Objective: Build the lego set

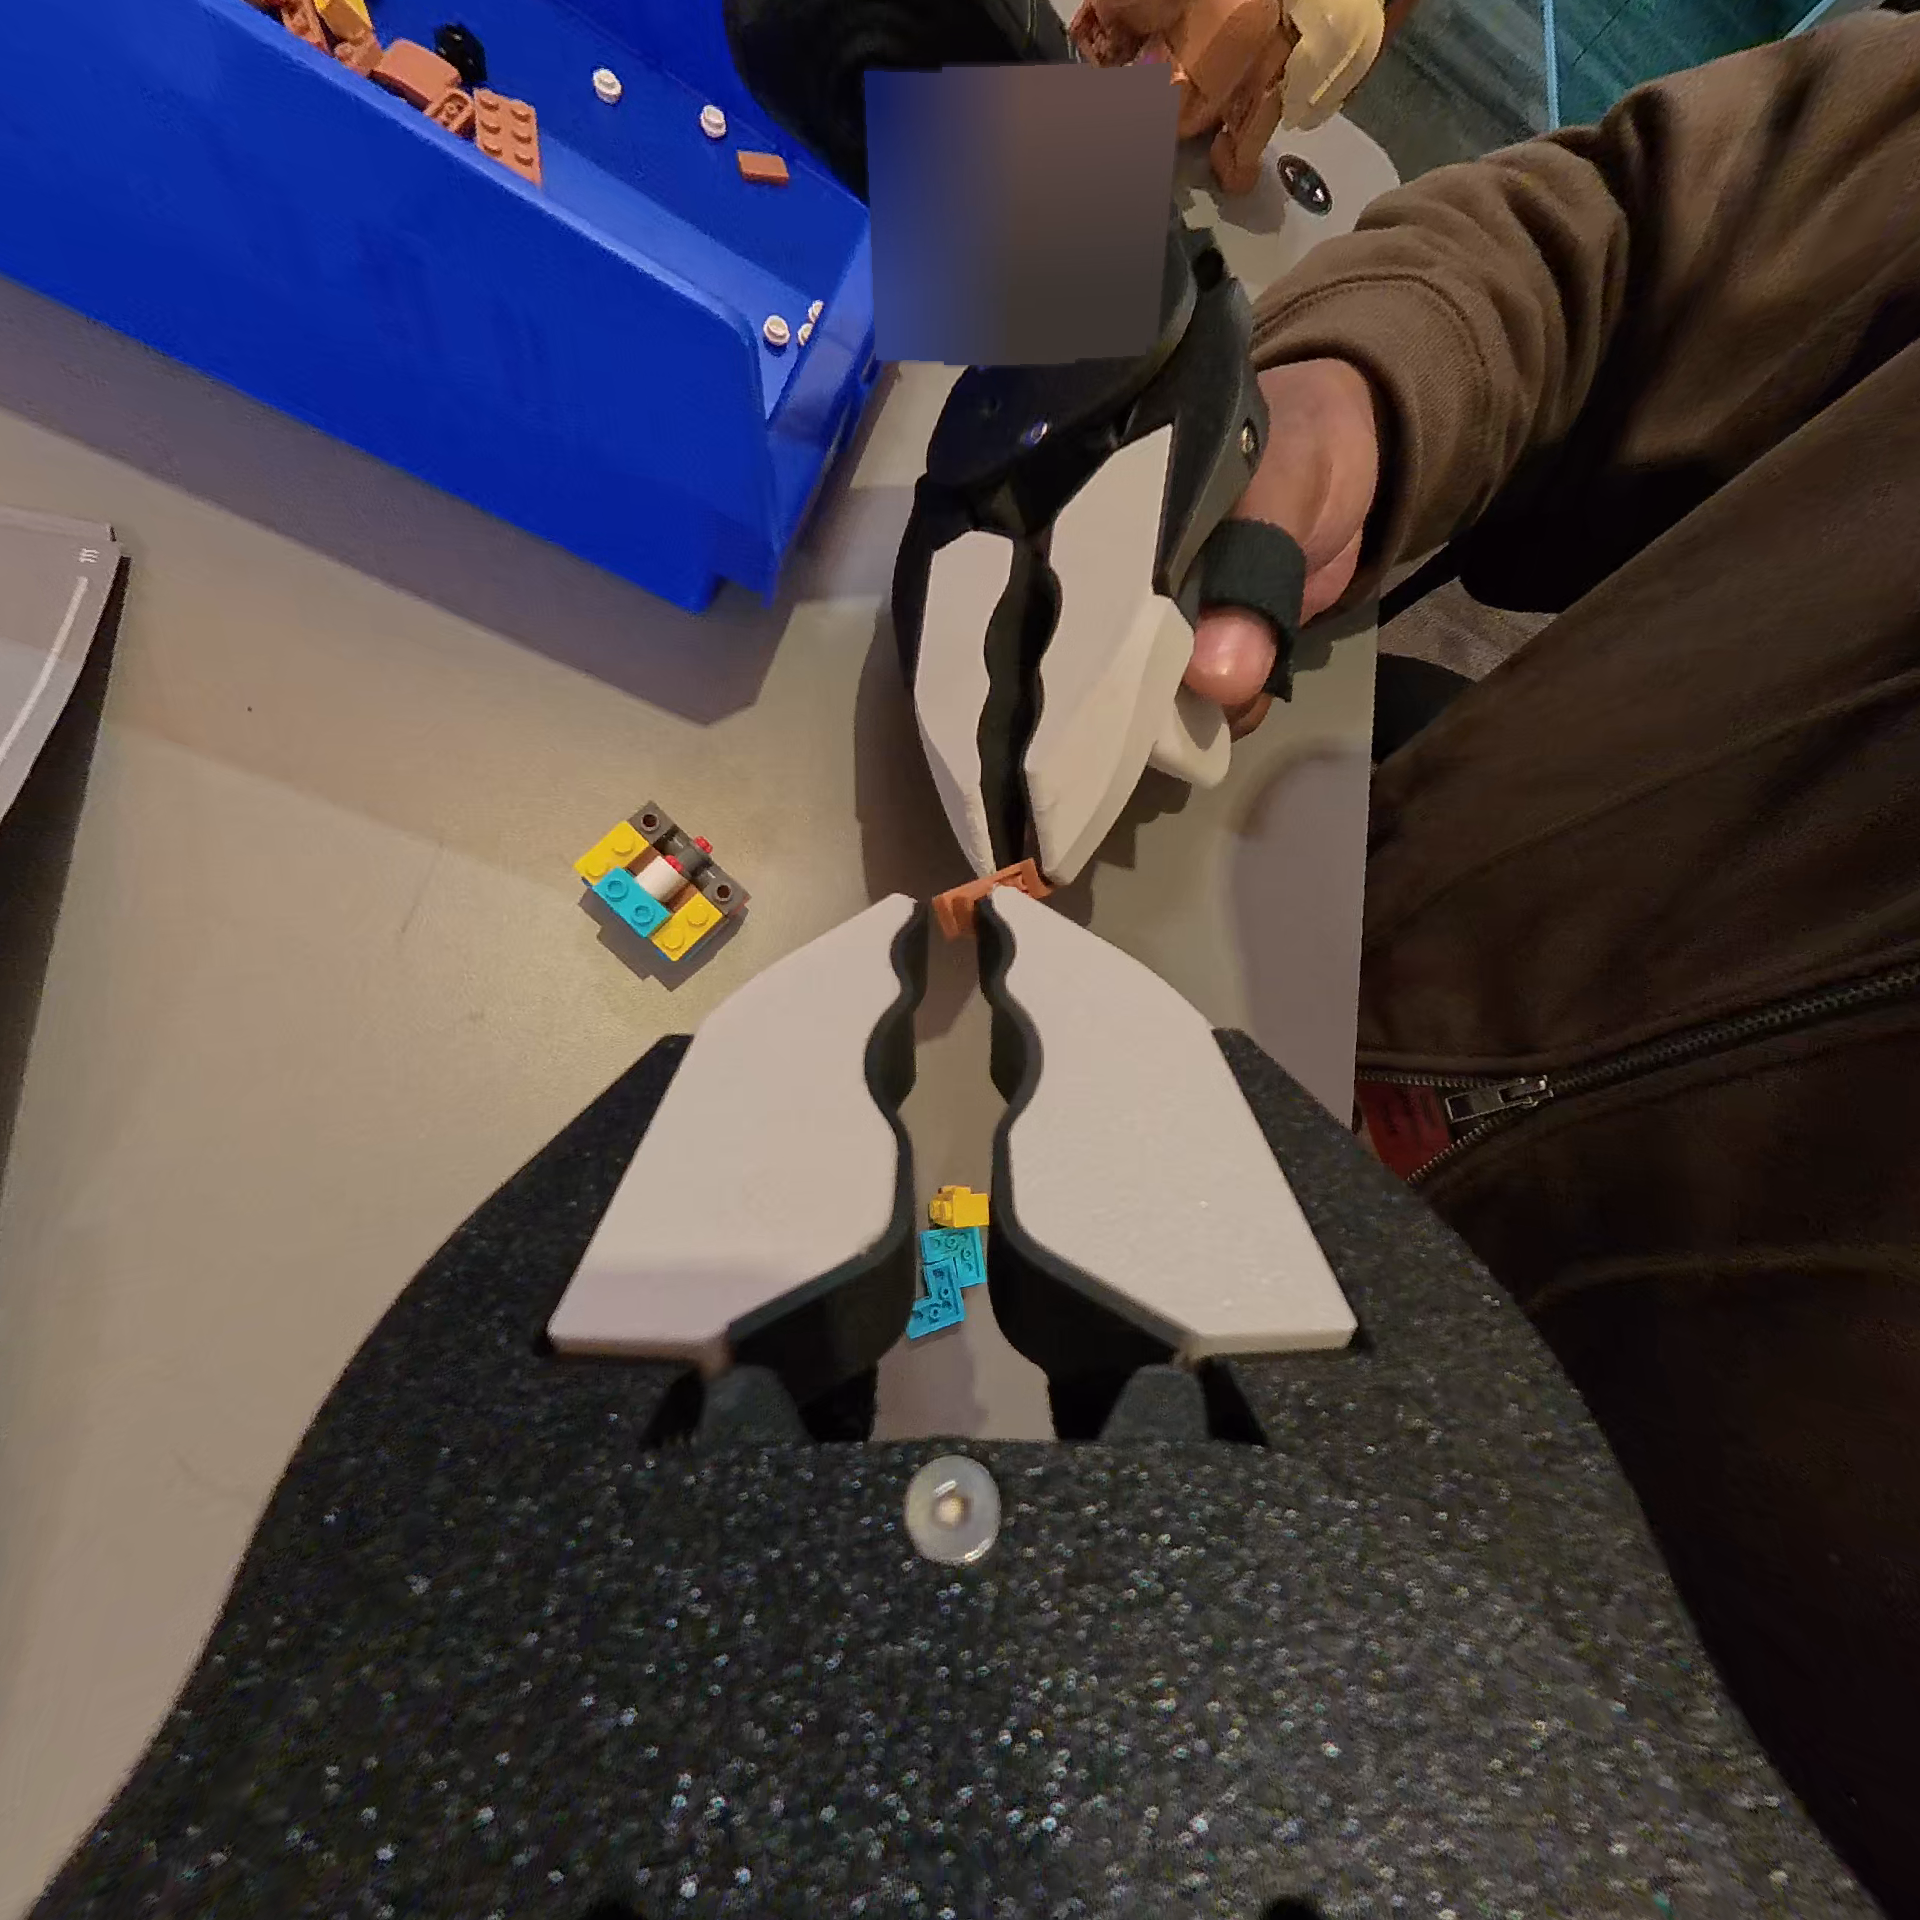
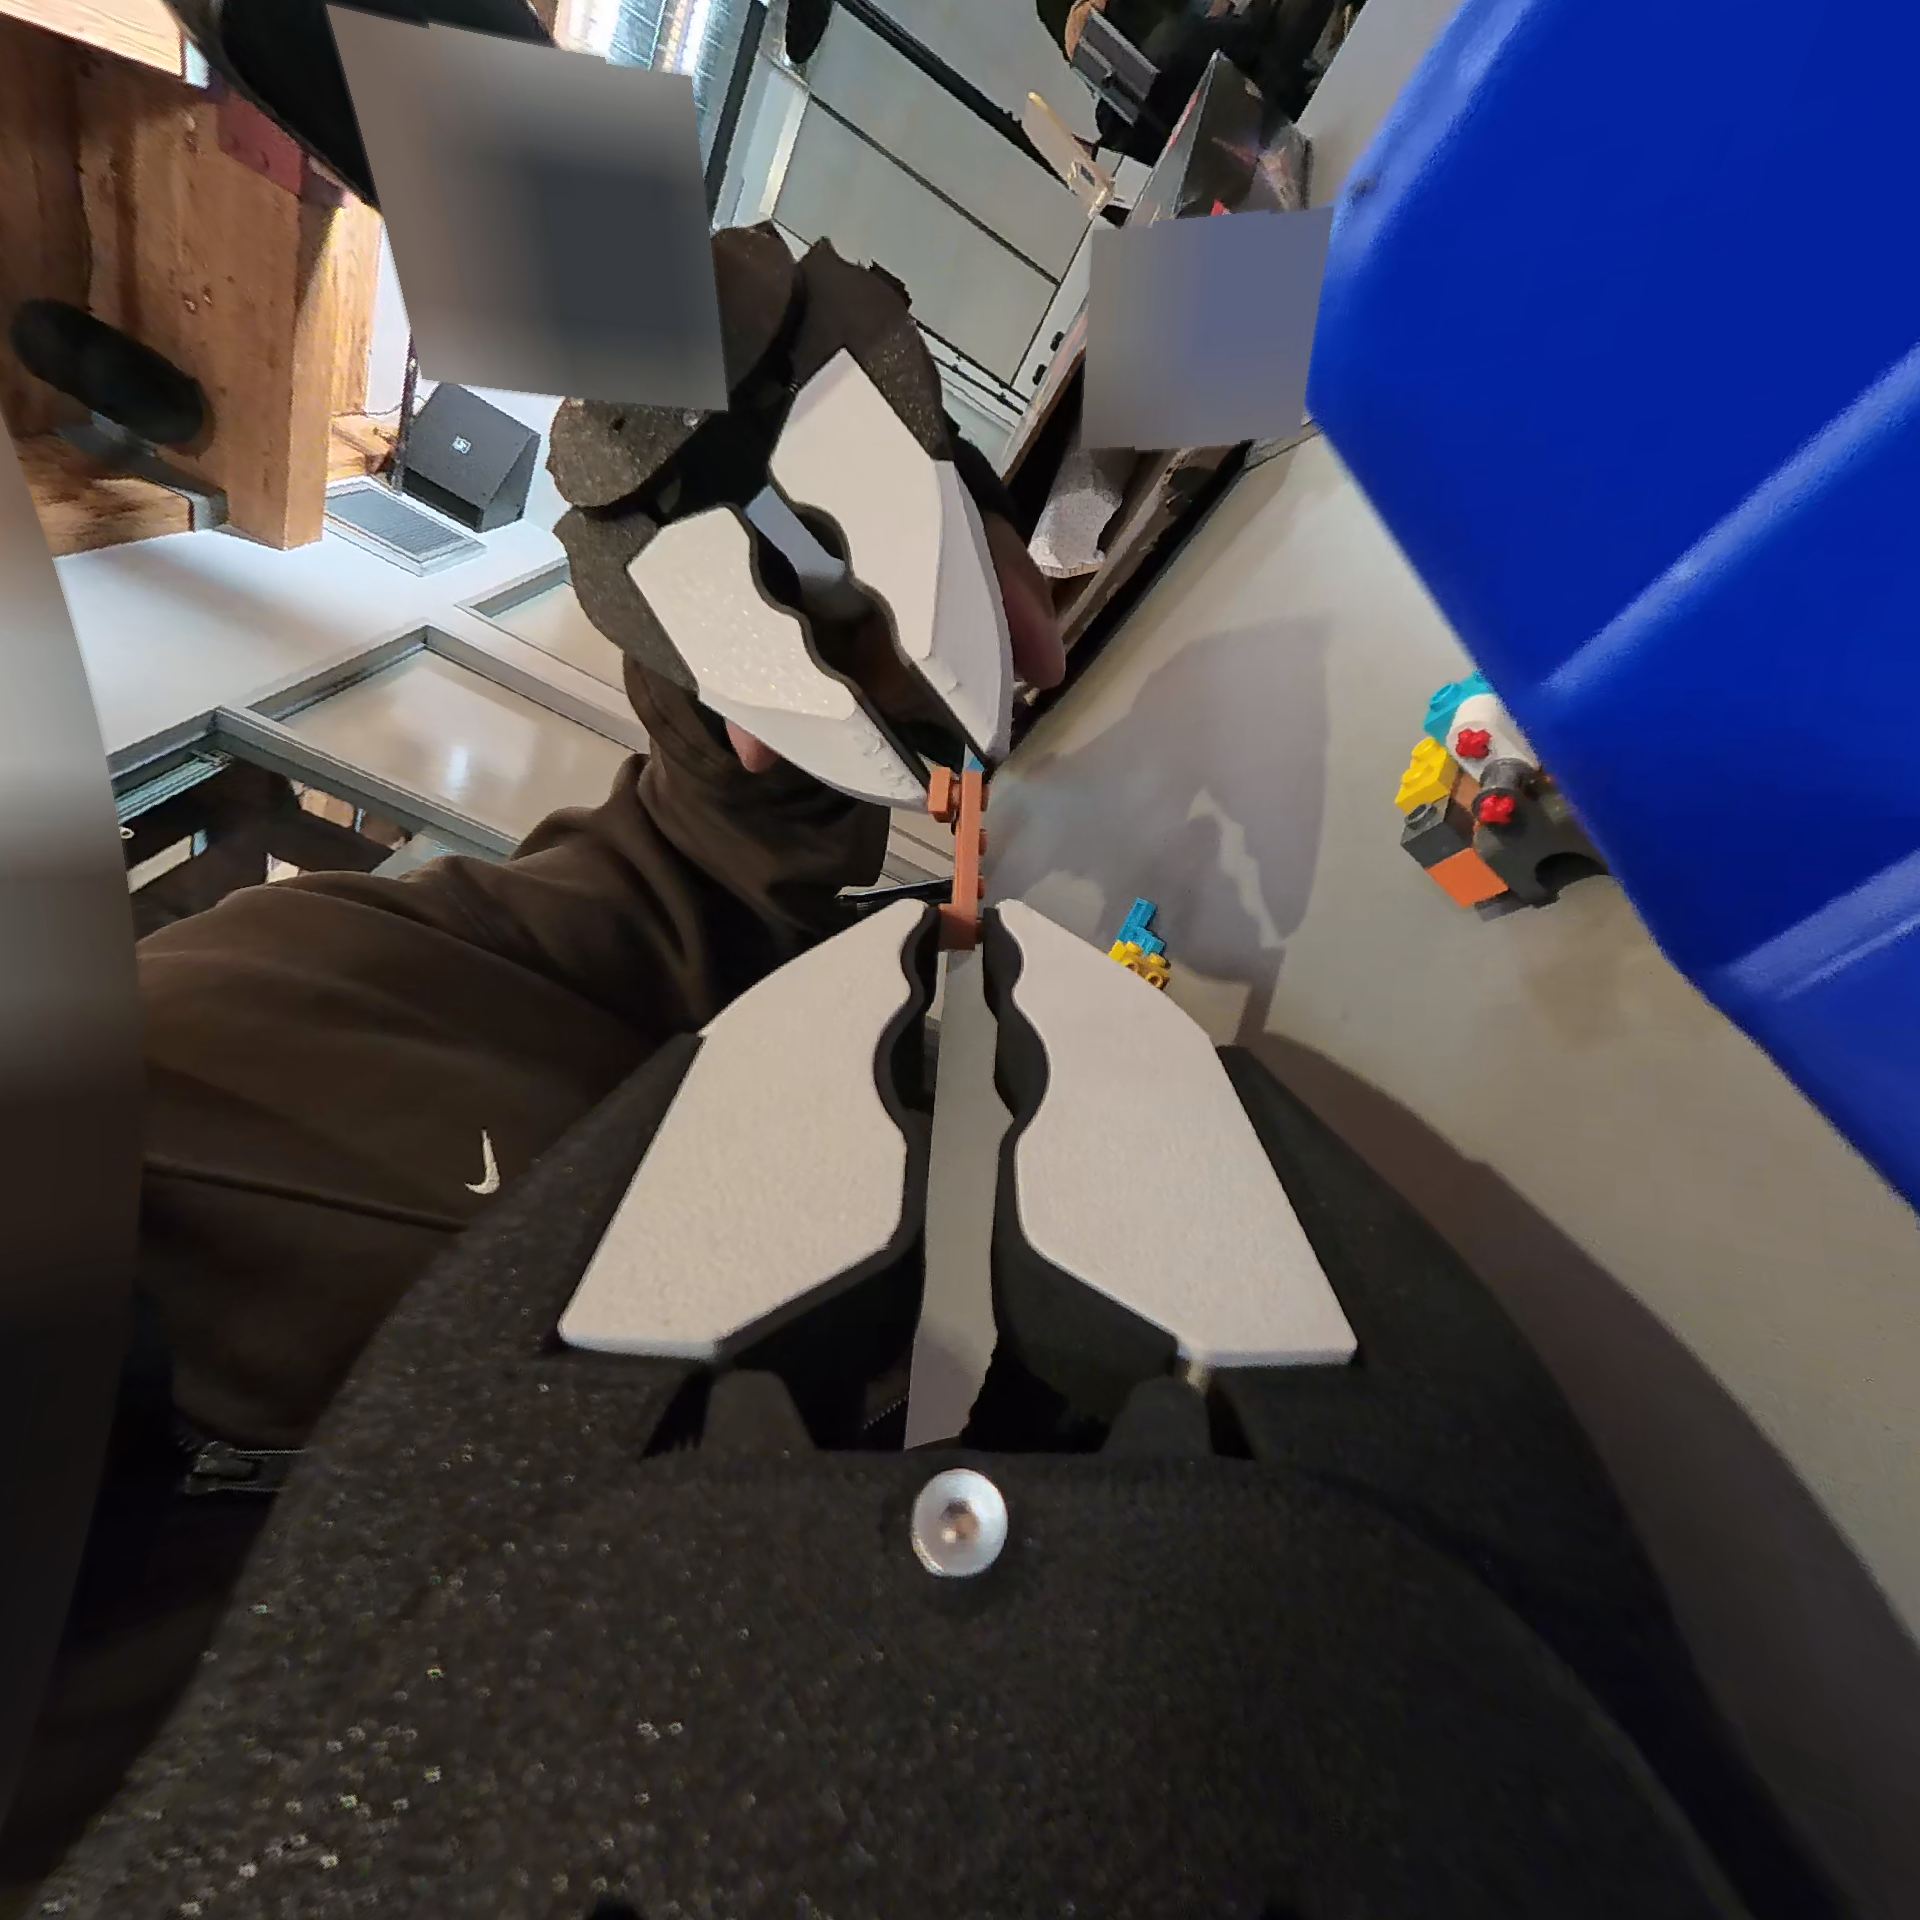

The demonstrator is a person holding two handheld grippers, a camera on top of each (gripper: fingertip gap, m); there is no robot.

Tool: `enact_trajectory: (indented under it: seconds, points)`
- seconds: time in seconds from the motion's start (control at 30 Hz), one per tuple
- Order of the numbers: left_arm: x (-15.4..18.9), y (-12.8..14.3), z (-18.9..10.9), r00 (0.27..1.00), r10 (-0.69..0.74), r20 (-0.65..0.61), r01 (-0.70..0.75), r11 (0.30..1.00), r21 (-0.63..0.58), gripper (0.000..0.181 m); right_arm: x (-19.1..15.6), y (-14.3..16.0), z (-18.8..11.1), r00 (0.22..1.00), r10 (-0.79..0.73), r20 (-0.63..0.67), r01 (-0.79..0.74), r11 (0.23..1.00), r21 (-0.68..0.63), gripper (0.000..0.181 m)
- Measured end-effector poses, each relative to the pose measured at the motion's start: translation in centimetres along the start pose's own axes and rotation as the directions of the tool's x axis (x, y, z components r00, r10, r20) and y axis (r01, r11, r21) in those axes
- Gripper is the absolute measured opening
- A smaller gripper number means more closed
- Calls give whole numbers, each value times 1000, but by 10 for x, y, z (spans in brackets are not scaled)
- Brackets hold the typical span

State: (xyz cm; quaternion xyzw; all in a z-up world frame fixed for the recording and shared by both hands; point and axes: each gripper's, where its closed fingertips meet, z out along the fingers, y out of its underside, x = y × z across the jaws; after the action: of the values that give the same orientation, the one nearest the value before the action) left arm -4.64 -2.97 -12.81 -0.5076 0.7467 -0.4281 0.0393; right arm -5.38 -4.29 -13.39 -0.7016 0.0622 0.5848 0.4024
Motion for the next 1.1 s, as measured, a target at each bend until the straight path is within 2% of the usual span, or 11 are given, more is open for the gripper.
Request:
enact_trajectory:
  seconds: [0.5, 1.1]
  points:
    - [0, -4, 0, 999, -35, -35, 35, 999, 15, 9, 1, -3, -1, 1000, 29, 10, -29, 999, 17, 8]
    - [-5, -7, 2, 1000, -6, 18, 5, 1000, 29, 9, 3, -5, -2, 998, 57, 16, -57, 998, 35, 8]
